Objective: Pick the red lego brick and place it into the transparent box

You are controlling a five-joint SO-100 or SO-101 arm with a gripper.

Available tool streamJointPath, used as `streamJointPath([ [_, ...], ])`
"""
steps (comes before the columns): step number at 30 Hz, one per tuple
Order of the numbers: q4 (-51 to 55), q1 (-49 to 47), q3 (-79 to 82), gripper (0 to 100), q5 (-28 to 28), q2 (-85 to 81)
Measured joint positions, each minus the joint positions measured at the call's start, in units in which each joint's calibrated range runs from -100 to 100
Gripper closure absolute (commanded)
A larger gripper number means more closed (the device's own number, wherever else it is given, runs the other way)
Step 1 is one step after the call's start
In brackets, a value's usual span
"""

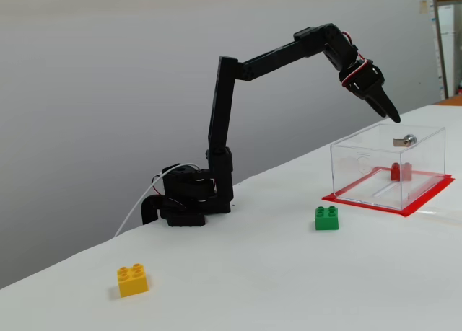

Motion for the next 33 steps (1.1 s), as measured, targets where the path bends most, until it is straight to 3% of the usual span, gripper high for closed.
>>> streamJointPath([
  [6, 0.00, 0.00, 0.00, 99, 0.00, 0.00],
  [18, 3.86, 7.26, 0.00, 99, 0.10, -3.97],
  [33, 10.97, 30.34, -0.09, 99, 0.00, -25.88],
])
